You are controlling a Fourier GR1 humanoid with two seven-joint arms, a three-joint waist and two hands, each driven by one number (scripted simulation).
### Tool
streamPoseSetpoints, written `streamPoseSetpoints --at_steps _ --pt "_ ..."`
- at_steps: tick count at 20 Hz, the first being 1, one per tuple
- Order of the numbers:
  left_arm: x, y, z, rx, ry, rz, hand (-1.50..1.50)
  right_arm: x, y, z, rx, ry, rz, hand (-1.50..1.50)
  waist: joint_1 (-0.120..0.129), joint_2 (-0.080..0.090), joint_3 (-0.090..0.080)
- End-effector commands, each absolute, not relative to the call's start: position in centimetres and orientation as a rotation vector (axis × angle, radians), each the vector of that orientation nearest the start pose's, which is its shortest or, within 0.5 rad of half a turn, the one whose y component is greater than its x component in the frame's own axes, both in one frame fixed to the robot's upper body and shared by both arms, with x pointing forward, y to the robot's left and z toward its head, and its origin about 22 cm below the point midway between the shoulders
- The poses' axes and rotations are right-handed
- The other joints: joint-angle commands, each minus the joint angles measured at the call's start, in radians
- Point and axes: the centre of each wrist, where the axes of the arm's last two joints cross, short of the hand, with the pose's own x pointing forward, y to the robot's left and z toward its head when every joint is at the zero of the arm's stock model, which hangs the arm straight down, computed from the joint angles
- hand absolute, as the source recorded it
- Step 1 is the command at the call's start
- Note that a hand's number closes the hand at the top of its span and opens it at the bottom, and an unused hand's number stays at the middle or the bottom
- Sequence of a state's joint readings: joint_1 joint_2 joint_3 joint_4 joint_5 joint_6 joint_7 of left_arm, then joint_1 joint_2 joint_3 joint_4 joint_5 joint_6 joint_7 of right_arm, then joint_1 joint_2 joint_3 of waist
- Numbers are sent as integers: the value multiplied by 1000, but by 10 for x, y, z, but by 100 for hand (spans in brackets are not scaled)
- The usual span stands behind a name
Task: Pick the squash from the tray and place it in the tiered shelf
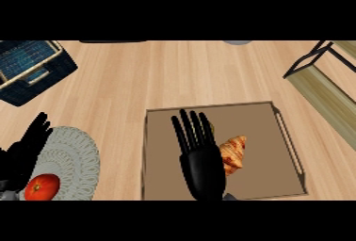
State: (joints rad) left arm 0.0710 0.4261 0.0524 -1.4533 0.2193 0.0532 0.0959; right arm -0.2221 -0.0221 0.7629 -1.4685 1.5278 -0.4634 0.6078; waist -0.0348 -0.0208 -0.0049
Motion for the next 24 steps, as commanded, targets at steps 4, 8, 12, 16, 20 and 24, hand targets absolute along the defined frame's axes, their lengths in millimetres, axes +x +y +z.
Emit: streamPoseSetpoints --at_steps 4,8,12,16,20,24 --pt "222 360 2 288 -1335 -28 0 192 -28 16 -1495 -1325 1253 -150 17 9 -1" --pt "227 355 2 260 -1319 -53 0 193 -21 19 -1595 -1042 1381 -150 35 19 2" --pt "228 351 0 240 -1315 -53 0 181 -7 49 -1669 -938 1414 -150 45 18 3" --pt "225 355 -5 266 -1334 -51 0 208 -5 56 -1679 -848 1451 -150 54 21 4" --pt "227 352 -11 231 -1345 -51 0 220 -5 55 -1678 -841 1430 -150 51 22 4" --pt "231 350 2 250 -1329 -59 0 233 -3 62 -1683 -815 1420 -150 53 21 5"
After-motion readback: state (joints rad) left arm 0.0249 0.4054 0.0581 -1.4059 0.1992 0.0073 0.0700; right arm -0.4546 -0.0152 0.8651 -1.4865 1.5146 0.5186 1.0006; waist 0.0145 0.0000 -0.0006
